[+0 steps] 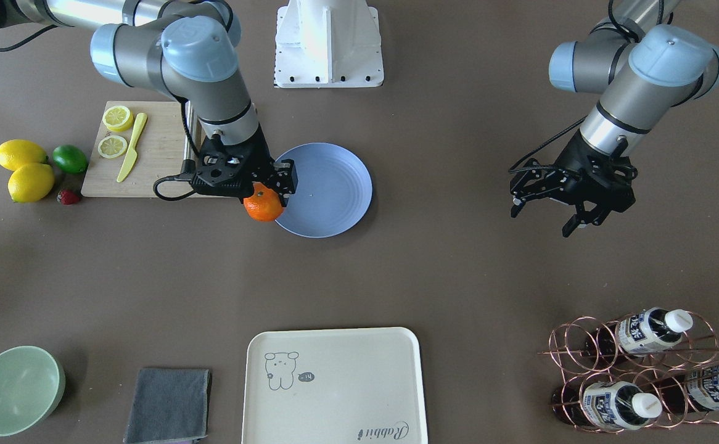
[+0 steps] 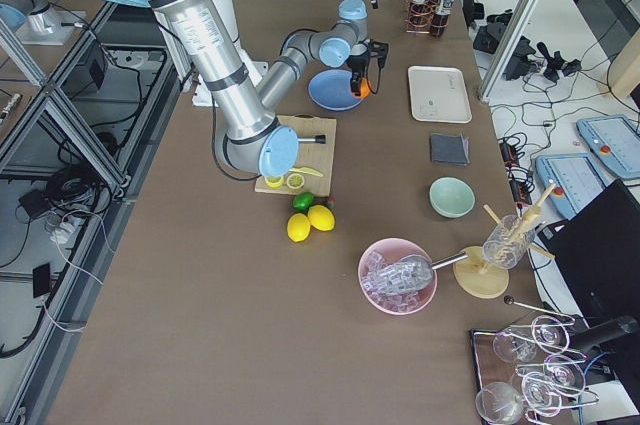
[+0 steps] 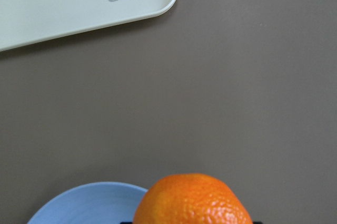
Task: Pick orange to plate
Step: 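Carry the orange with the right gripper over the blue plate and lower it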
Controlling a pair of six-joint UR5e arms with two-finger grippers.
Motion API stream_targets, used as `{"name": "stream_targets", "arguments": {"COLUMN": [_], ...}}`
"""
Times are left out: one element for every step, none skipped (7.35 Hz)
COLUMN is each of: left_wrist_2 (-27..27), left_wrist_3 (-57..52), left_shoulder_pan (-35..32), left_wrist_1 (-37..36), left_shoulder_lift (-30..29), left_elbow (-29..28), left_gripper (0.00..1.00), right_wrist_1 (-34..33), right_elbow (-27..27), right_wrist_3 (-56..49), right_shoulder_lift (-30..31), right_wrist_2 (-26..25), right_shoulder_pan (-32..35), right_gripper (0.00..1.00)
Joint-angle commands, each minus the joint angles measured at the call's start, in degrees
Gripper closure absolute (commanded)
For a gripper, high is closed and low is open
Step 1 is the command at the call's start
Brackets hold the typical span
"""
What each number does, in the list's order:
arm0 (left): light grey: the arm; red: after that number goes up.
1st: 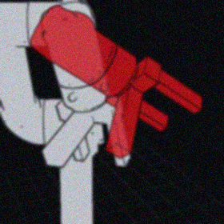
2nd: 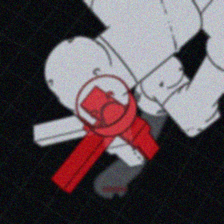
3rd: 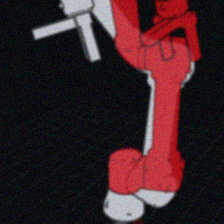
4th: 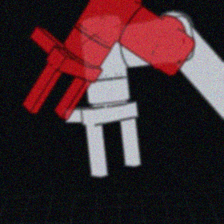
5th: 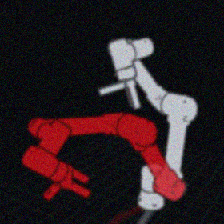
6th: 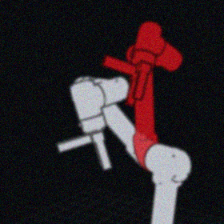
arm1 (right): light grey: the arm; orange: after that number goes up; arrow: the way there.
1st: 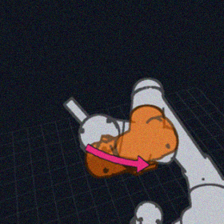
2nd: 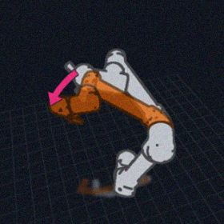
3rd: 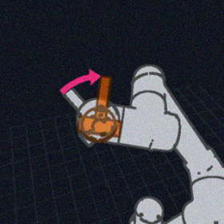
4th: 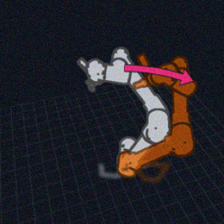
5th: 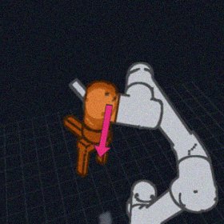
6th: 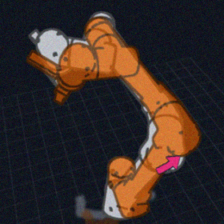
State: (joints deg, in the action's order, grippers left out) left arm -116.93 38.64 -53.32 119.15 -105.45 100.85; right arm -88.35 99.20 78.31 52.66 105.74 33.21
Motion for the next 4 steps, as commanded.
{"name": "stream_targets", "arguments": {"left_wrist_2": [-0.14, -0.14, -0.05, -0.14], "left_wrist_3": [-0.15, -0.32, -0.32, -0.32], "left_shoulder_pan": [-1.25, -2.04, -2.05, -2.31], "left_wrist_1": [-0.41, -0.41, -0.50, -0.50], "left_shoulder_lift": [2.69, 3.40, 3.49, 3.49], "left_elbow": [-0.13, -0.21, -0.30, -0.56], "left_gripper": [0.02, 0.02, 0.02, 0.02], "right_wrist_1": [-1.30, -0.95, -0.95, -0.95], "right_elbow": [-1.10, -3.20, -5.48, -7.77], "right_wrist_3": [1.23, 1.23, 1.23, 1.23], "right_shoulder_lift": [-1.94, -2.81, -4.39, -6.49], "right_wrist_2": [-6.75, -7.39, -7.57, -7.57], "right_shoulder_pan": [-6.82, -7.62, -8.33, -8.68], "right_gripper": [1.00, 1.00, 1.00, 1.00]}}
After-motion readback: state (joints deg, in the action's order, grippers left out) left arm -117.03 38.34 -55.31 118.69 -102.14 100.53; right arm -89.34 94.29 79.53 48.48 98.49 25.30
